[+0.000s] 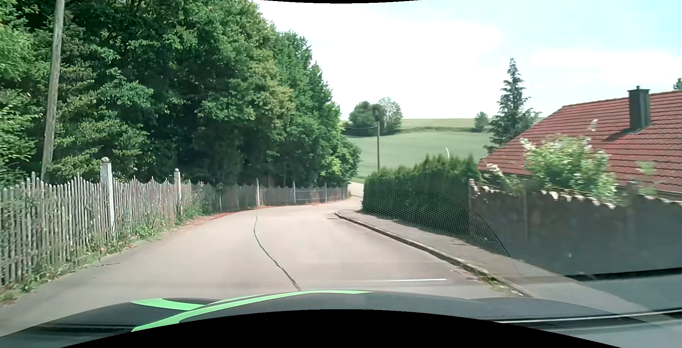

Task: Follow the waypoints while adhering to traffic rules and regulations

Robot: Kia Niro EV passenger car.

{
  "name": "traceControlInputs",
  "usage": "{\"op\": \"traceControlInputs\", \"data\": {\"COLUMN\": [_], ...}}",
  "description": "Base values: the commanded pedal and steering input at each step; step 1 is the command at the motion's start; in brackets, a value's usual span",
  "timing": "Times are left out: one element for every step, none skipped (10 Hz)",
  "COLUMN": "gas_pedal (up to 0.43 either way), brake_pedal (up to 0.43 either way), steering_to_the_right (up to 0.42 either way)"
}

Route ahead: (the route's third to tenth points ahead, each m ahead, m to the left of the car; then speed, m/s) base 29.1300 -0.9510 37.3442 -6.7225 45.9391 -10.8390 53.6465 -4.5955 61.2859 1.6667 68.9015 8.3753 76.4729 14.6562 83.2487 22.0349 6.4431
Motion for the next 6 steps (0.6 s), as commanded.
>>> {"op": "traceControlInputs", "data": {"gas_pedal": [0.047, 0.047, 0.047, 0.047, 0.047, 0.047], "brake_pedal": [0.0, 0.0, 0.0, 0.0, 0.0, 0.0], "steering_to_the_right": [-0.205, -0.176, -0.142, -0.116, -0.093, -0.069]}}
